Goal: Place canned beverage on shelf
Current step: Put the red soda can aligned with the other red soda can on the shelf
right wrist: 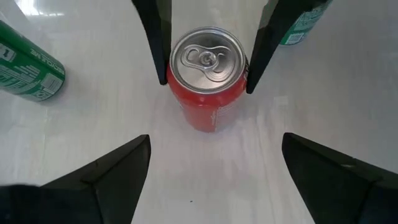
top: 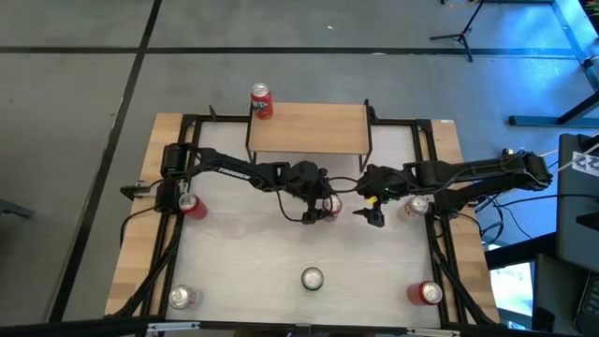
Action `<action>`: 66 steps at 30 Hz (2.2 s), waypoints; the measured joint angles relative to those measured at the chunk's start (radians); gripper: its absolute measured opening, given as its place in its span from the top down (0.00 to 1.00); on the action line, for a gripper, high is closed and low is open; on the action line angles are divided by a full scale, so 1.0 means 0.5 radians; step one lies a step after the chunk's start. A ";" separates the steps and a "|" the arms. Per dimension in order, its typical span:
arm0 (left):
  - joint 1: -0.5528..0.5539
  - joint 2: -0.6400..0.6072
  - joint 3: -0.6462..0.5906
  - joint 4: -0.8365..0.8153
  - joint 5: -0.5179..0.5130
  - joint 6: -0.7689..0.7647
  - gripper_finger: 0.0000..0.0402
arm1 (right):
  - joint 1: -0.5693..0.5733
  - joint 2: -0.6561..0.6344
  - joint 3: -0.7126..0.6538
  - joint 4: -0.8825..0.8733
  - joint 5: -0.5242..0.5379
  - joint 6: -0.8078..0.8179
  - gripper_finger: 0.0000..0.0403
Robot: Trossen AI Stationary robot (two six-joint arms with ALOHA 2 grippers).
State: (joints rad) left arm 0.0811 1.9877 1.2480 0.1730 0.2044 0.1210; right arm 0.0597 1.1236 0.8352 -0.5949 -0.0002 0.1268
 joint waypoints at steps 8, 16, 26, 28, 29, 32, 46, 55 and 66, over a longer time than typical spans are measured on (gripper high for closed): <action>-0.032 0.002 -0.001 -0.007 -0.085 0.089 0.18 | 0.000 0.000 0.000 0.004 0.000 -0.001 0.11; -0.036 0.002 -0.002 0.004 -0.170 -0.112 0.26 | 0.000 0.000 0.000 0.005 0.001 -0.001 0.11; -0.039 -0.026 -0.003 -0.011 -0.328 -0.376 0.29 | 0.000 0.000 0.000 0.004 0.085 -0.002 0.11; -0.038 -0.060 -0.008 -0.053 -0.334 -0.395 0.28 | 0.000 0.000 0.000 0.002 0.085 -0.002 0.11; -0.038 -0.091 -0.009 -0.076 -0.340 -0.396 0.28 | 0.000 0.000 0.000 0.000 0.085 -0.002 0.11; -0.039 -0.217 -0.010 -0.139 -0.398 -0.395 0.28 | 0.000 0.000 0.000 -0.009 0.085 -0.002 0.11; 0.049 -0.979 -0.003 -0.502 -0.735 -0.209 0.28 | -0.001 0.000 0.000 -0.010 0.085 0.010 0.11; 0.341 -1.328 -0.003 -0.952 -1.002 -0.184 0.28 | -0.001 0.000 0.000 -0.008 0.085 0.014 0.11; 0.718 -1.362 -0.117 -1.228 -0.926 -0.207 0.28 | -0.001 0.000 0.000 -0.009 0.084 0.014 0.11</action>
State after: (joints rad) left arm 0.4401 1.3067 1.1893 -0.4411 -0.2588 0.0173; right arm 0.0593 1.1236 0.8352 -0.5994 0.0418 0.1341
